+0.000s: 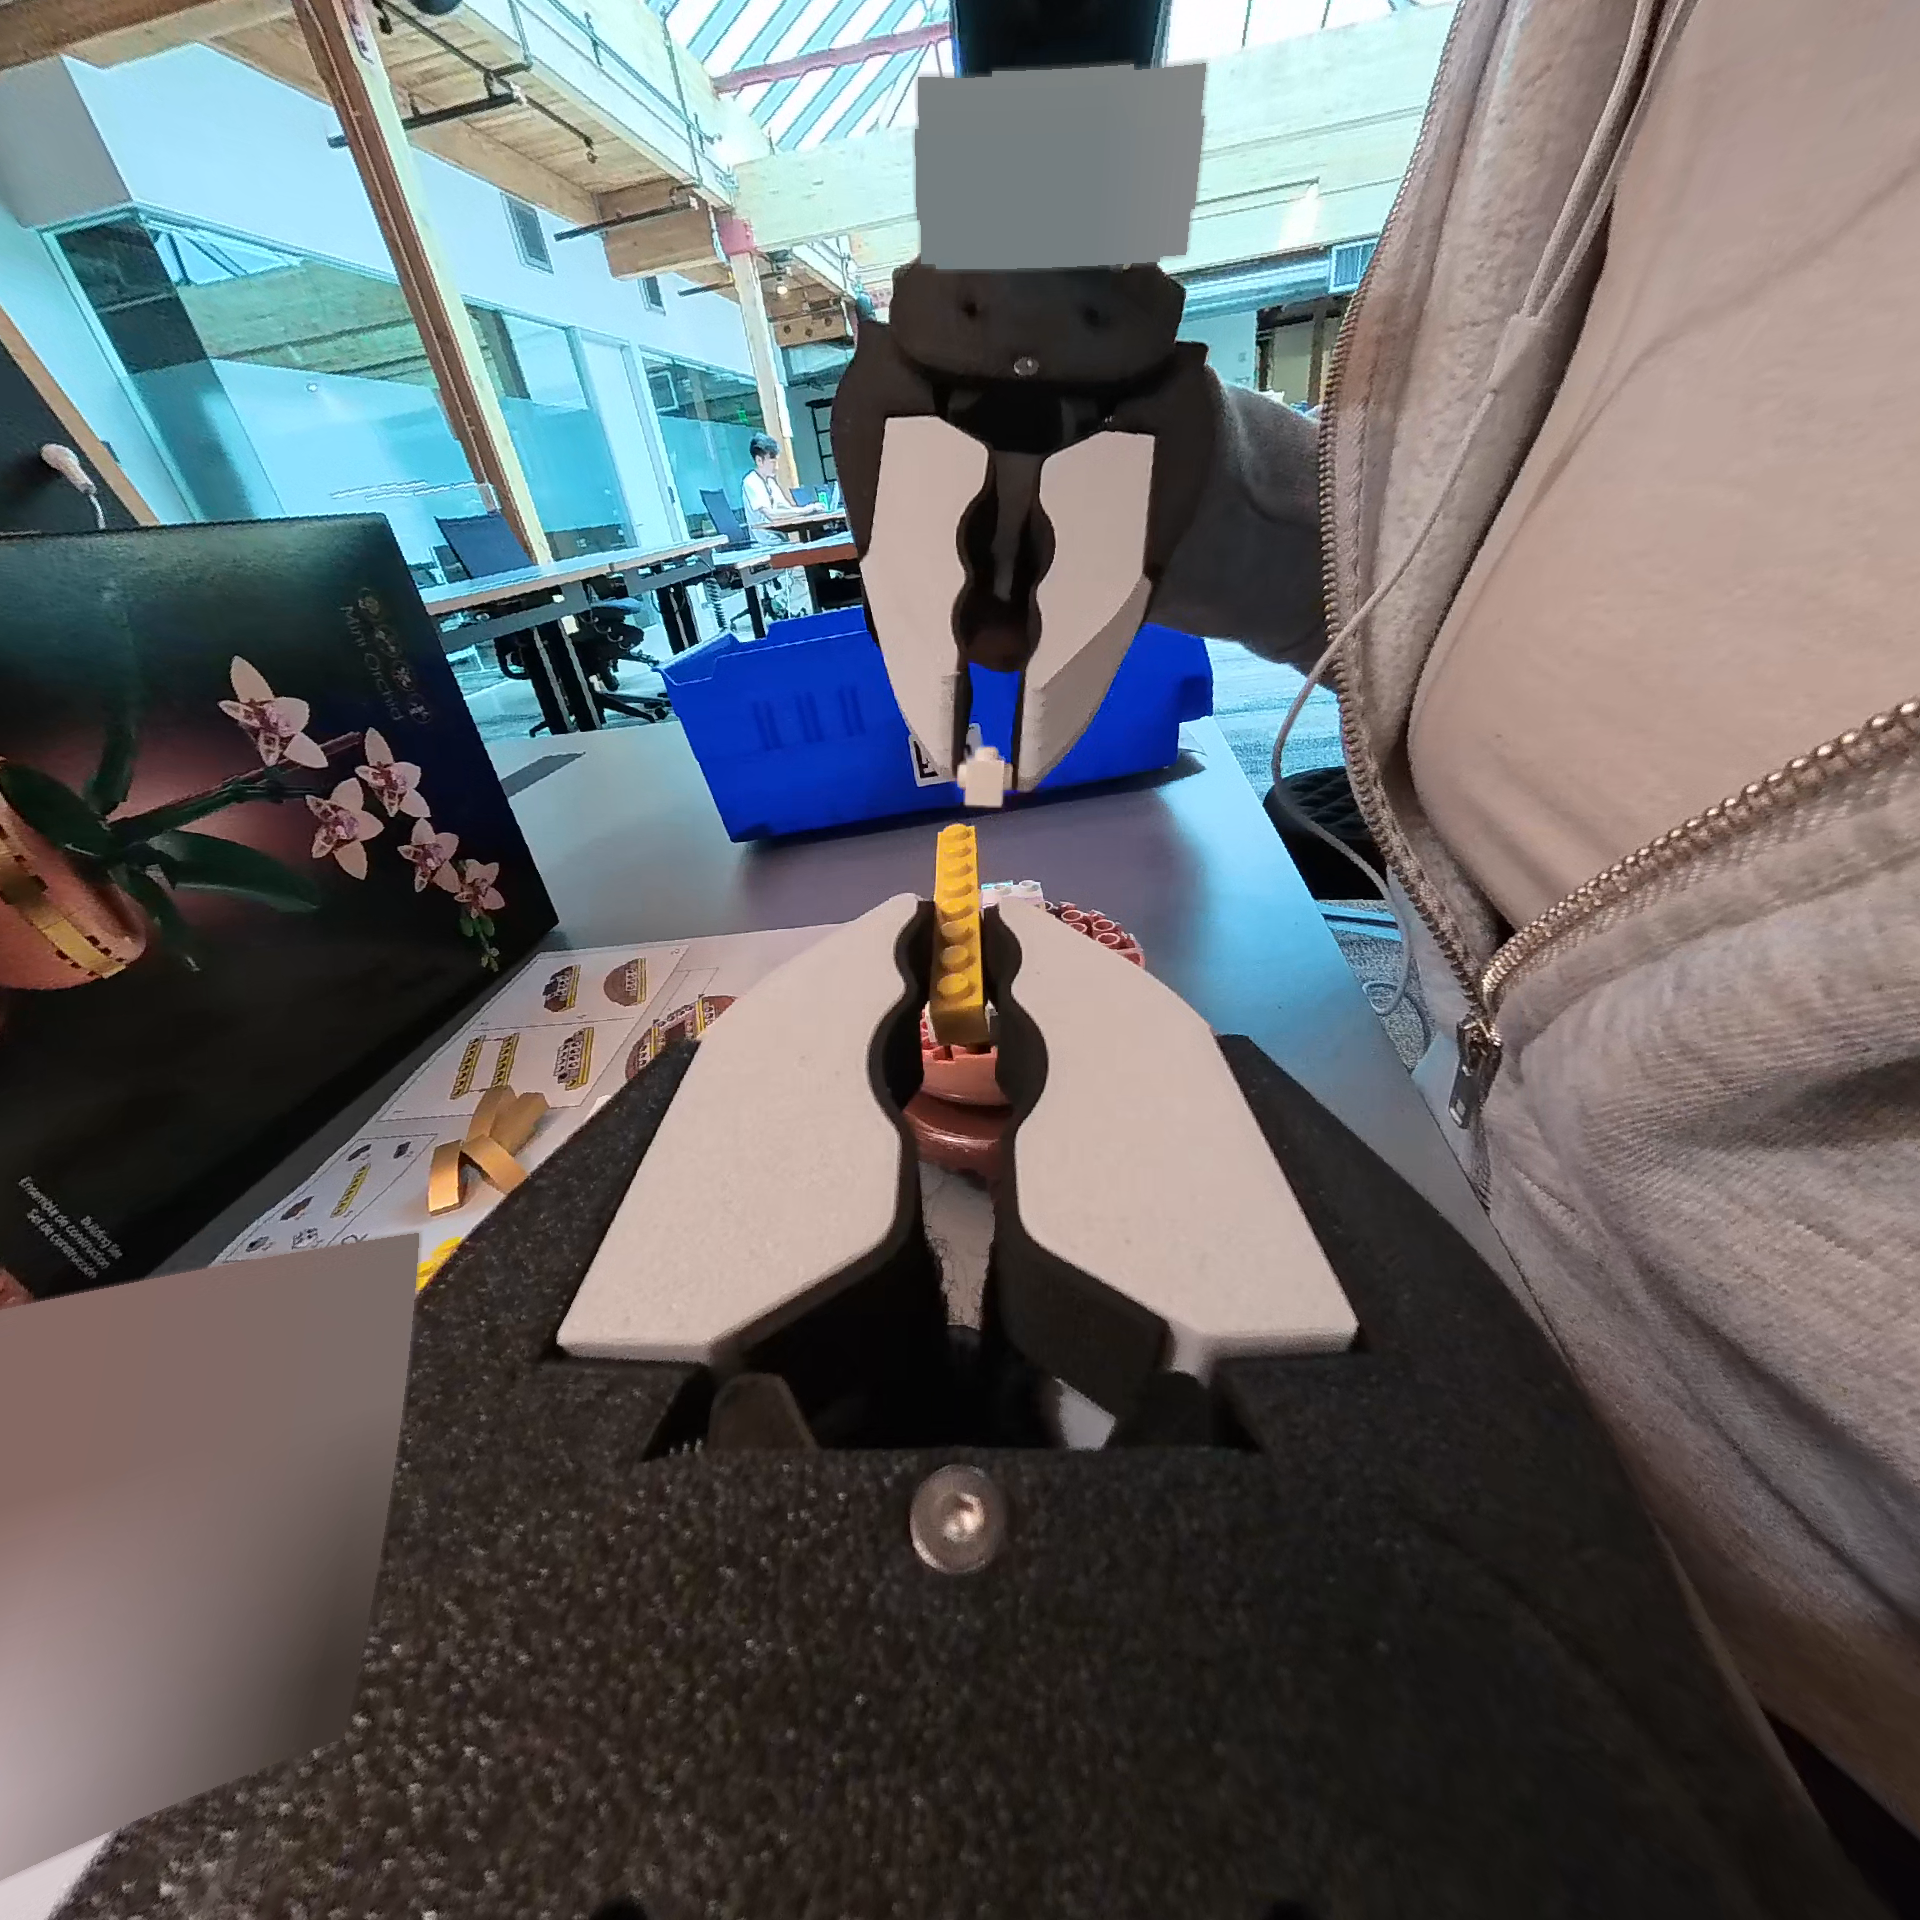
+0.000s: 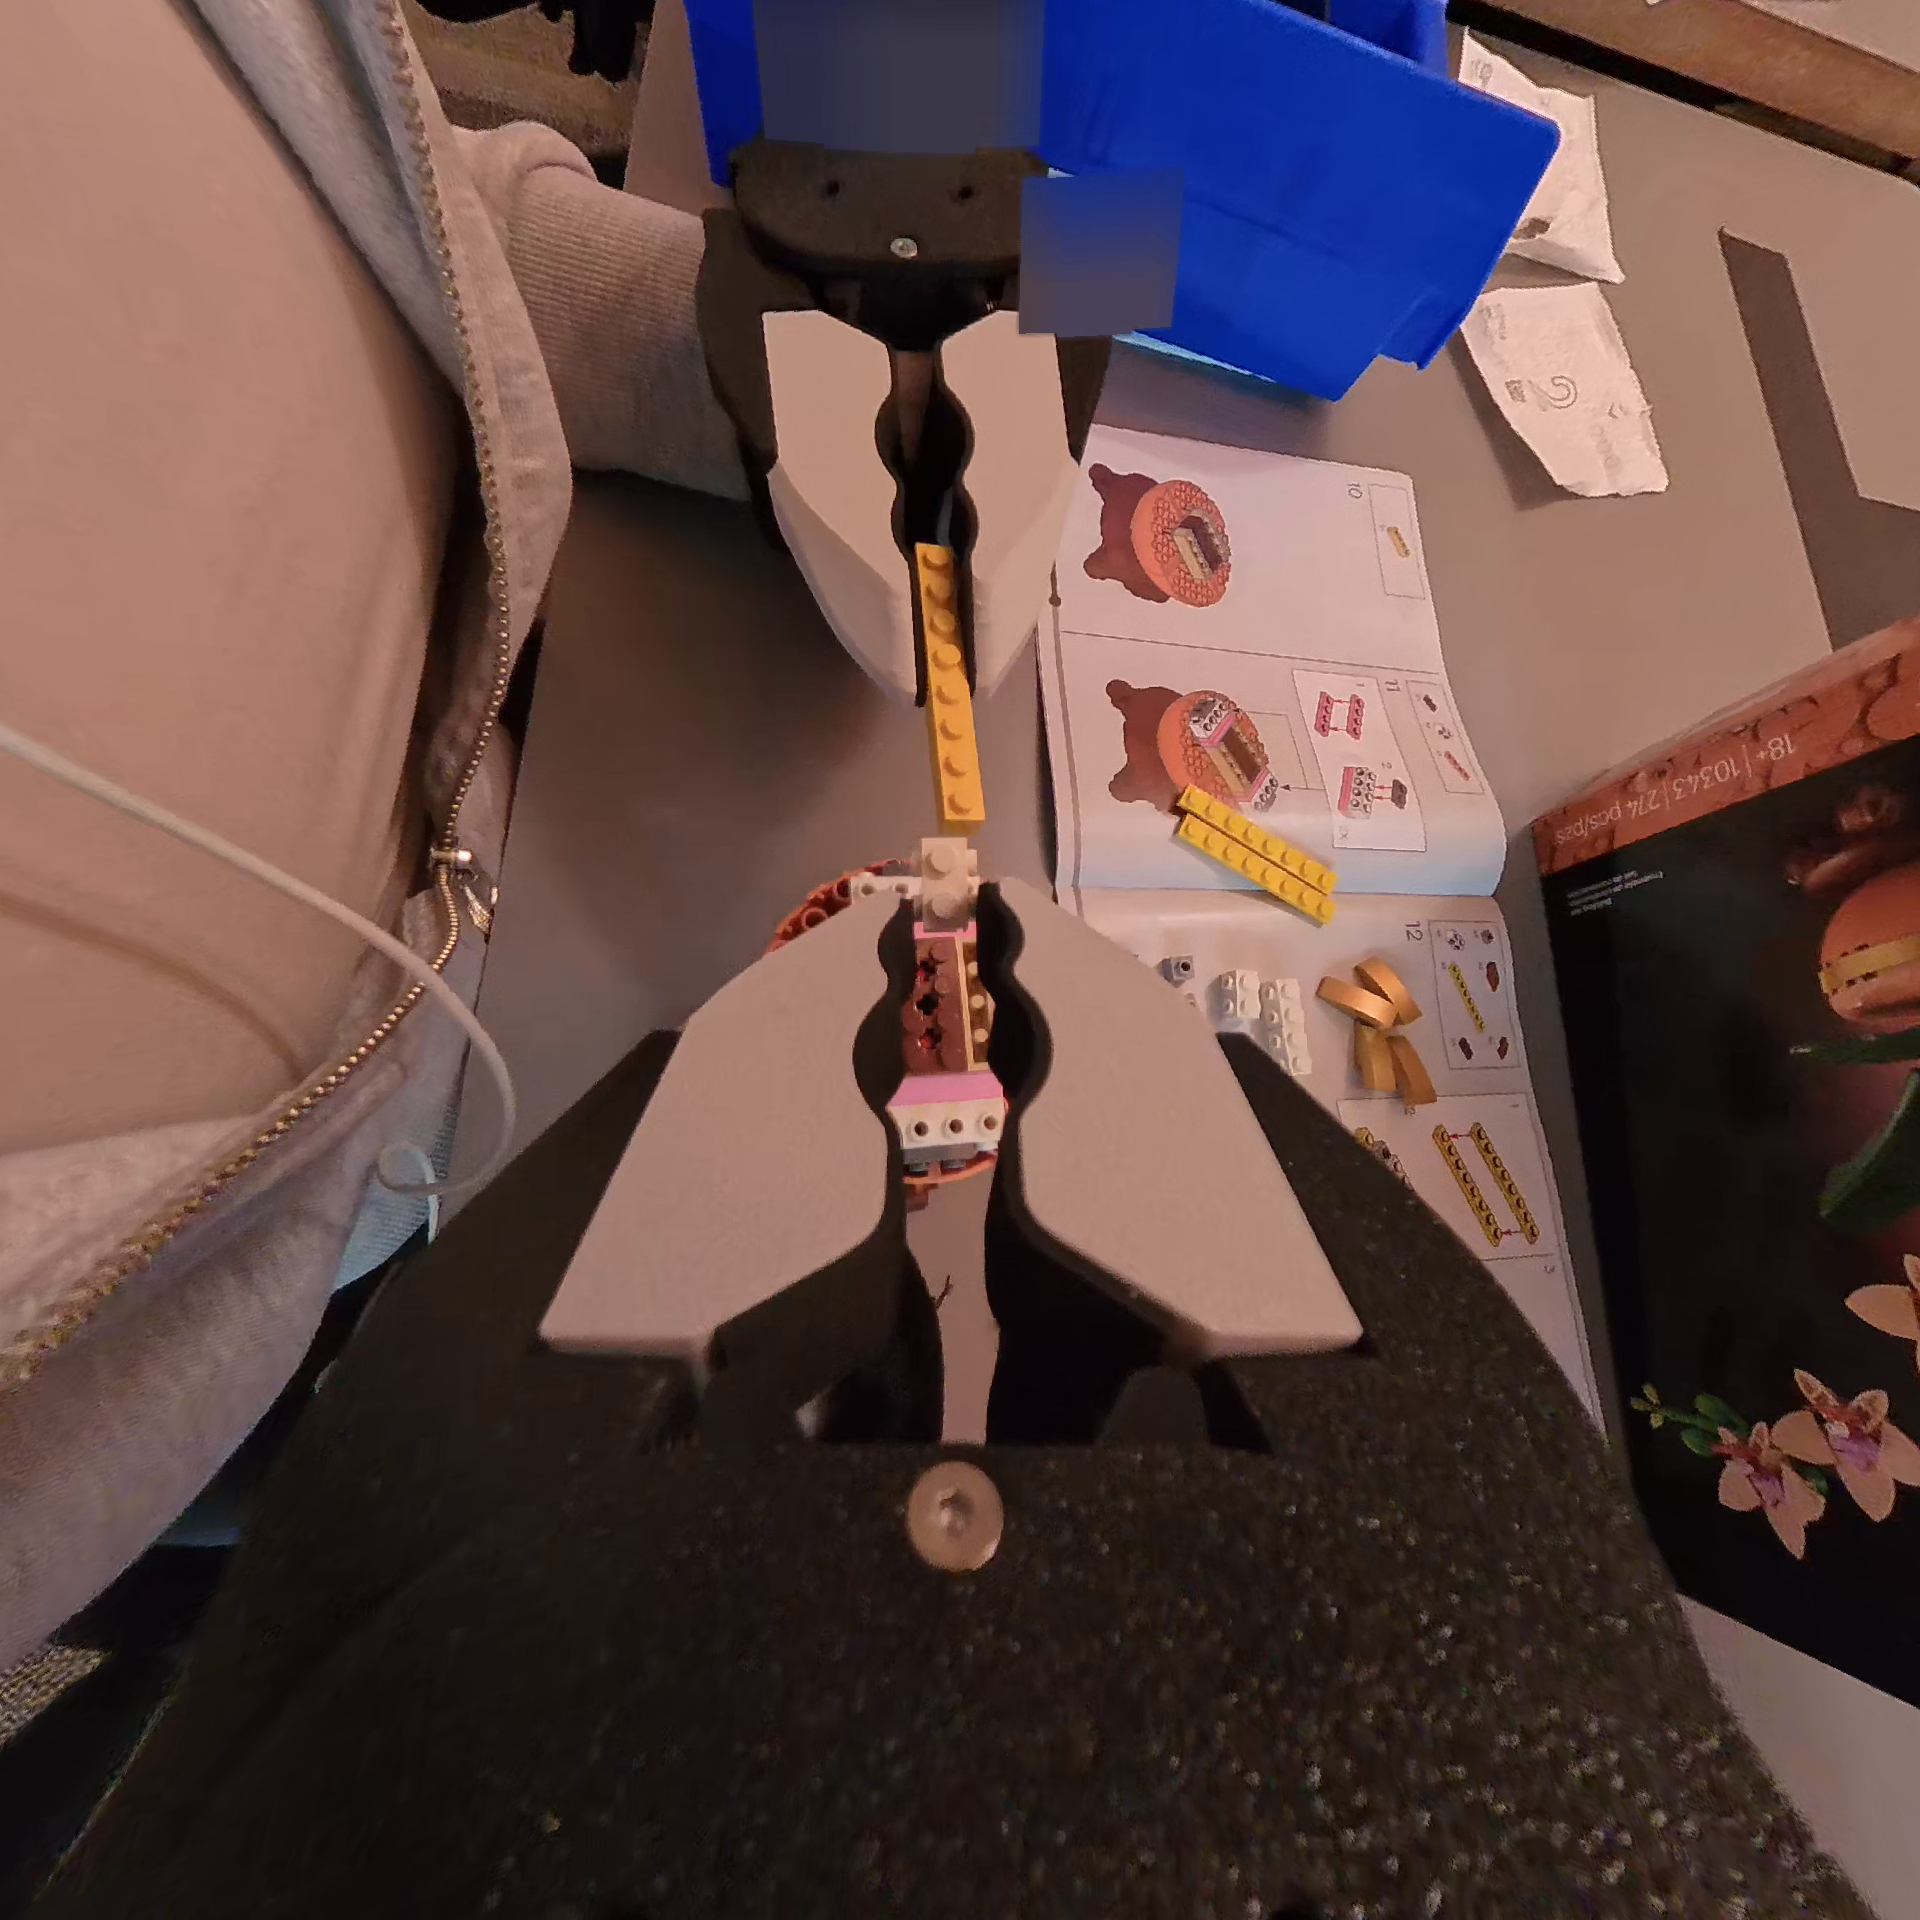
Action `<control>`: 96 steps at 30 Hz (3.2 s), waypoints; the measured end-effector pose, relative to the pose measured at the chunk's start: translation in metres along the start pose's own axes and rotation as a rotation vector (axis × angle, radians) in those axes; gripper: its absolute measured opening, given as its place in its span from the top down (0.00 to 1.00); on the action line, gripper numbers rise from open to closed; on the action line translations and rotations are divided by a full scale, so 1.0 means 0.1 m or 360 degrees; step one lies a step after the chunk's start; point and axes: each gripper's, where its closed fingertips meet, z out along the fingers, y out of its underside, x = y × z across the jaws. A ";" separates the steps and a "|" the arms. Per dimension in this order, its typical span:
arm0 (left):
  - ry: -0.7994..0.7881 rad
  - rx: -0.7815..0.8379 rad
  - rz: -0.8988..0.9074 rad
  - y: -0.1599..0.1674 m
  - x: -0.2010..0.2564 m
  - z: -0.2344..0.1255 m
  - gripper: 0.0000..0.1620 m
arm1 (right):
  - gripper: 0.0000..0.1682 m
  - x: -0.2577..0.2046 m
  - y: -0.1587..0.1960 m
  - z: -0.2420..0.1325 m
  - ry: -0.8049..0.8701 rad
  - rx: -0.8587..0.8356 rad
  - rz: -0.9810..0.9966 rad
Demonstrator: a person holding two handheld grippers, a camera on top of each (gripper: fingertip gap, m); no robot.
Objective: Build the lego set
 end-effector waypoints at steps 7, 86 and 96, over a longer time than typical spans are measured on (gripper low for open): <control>0.0001 -0.0002 0.0002 0.00 0.00 0.00 0.95 | 0.94 -0.01 0.03 0.00 -0.0002 -0.0022 0.0006; -0.0047 0.0086 -0.0118 -0.06 -0.07 -0.05 0.95 | 0.94 0.07 -0.25 0.34 -0.0196 -0.0105 0.0300; -0.0107 0.0118 -0.0225 -0.08 -0.15 -0.07 0.95 | 0.95 0.15 -0.27 0.36 -0.0158 -0.0087 0.0401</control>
